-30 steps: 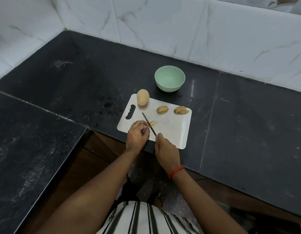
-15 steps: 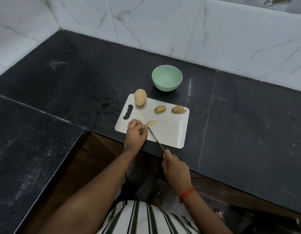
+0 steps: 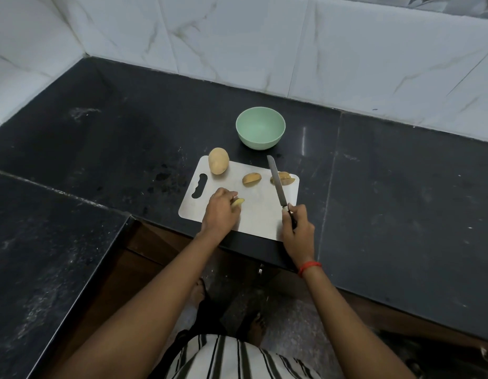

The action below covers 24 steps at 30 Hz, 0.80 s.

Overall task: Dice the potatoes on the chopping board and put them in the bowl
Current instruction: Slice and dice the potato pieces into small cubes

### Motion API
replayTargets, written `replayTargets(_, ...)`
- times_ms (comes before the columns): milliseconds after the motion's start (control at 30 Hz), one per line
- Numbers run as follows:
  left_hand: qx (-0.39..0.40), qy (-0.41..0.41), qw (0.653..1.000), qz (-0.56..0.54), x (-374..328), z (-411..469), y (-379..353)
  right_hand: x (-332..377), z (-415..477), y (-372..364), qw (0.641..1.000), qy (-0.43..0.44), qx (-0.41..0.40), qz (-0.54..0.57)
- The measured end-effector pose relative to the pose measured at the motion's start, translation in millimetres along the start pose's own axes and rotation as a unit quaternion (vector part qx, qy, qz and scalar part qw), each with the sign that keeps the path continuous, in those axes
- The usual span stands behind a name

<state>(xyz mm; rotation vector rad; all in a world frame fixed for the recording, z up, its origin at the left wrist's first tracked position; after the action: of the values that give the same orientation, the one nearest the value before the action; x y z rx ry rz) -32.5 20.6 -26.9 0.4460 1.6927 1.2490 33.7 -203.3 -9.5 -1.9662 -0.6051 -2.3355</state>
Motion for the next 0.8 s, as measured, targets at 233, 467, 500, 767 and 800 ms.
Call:
replayTargets(233, 0.037, -0.034, 0.999, 0.018, -15.1, 22.0, -12.5, -8.6, 1.1, 2.1, 0.999, -0.016, -0.008, 0.034)
replayTargets(467, 0.029, -0.051, 0.997, -0.051, -86.5, 23.4, -35.3, -11.1, 2.1, 4.7, 0.998, -0.023, -0.009, 0.052)
replayTargets(500, 0.026, -0.036, 0.997, -0.069, -87.6, 23.6, -33.5, -10.6, 2.4, 4.7, 0.998, -0.023, -0.009, 0.052)
replayTargets(767, -0.077, -0.020, 0.995, -0.054, -42.4, 40.6, 2.3, -14.3, 3.7, 4.9, 0.998, -0.022, -0.014, 0.050)
replayTargets(800, -0.067, -0.024, 0.997, -0.038, -41.9, 46.7, 2.4, -14.3, 3.9, 4.9, 0.998, -0.021, -0.014, 0.050)
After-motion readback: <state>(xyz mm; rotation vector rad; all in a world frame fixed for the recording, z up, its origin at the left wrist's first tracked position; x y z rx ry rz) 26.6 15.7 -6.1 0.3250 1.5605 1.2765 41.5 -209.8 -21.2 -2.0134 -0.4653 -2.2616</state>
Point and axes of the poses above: each hand's wrist, its own z-axis towards the middle knuckle, its own y-axis out of the back of the hand, x = y × z, the point moved 7 cm from there along z, towards the middle knuckle, and after that the axes turned 11 degrees about z, right-handed, at the moved point
